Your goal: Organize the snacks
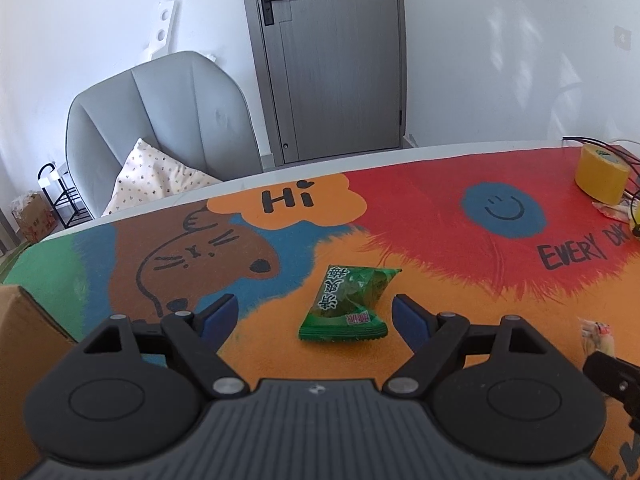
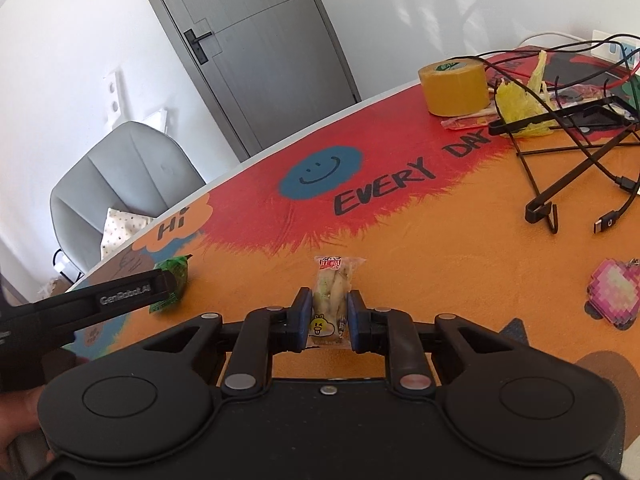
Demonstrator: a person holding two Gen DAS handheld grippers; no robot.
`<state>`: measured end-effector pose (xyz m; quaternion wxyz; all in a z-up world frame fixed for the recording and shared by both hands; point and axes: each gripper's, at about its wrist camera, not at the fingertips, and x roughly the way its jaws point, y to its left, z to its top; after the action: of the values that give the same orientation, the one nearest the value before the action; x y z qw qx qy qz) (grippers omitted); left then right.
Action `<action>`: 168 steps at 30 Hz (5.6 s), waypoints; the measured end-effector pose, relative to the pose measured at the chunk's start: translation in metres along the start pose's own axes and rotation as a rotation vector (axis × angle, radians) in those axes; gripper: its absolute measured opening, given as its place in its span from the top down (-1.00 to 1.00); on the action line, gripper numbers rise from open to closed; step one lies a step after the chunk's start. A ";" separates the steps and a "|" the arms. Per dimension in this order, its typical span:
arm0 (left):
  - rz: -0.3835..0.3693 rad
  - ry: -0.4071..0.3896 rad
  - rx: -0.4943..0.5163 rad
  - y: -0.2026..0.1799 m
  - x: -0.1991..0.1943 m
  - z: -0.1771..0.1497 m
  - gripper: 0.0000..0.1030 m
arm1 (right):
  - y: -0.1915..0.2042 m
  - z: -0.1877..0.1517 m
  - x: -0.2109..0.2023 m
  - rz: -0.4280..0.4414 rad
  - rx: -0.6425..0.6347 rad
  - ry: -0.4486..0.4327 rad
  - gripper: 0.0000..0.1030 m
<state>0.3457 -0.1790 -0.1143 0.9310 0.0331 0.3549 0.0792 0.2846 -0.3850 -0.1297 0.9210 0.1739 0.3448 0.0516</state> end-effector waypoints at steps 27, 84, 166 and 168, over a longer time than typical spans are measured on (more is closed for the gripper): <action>-0.009 0.029 -0.043 0.011 -0.024 -0.024 0.45 | 0.009 -0.008 -0.018 0.022 0.014 -0.047 0.60; 0.016 -0.192 -0.320 0.221 -0.178 -0.048 0.46 | 0.186 -0.049 -0.083 0.256 -0.163 -0.138 0.60; -0.039 -0.149 -0.211 0.206 -0.242 -0.108 -0.94 | 0.169 -0.091 -0.189 0.150 -0.275 -0.159 -0.65; -0.043 -0.152 -0.185 0.200 -0.246 -0.107 -0.95 | 0.164 -0.091 -0.196 0.143 -0.278 -0.170 -0.75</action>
<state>0.0681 -0.0238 -0.0094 0.9557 -0.0549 0.2752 0.0891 0.0804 -0.2485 -0.0142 0.9560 0.0726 0.2419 0.1492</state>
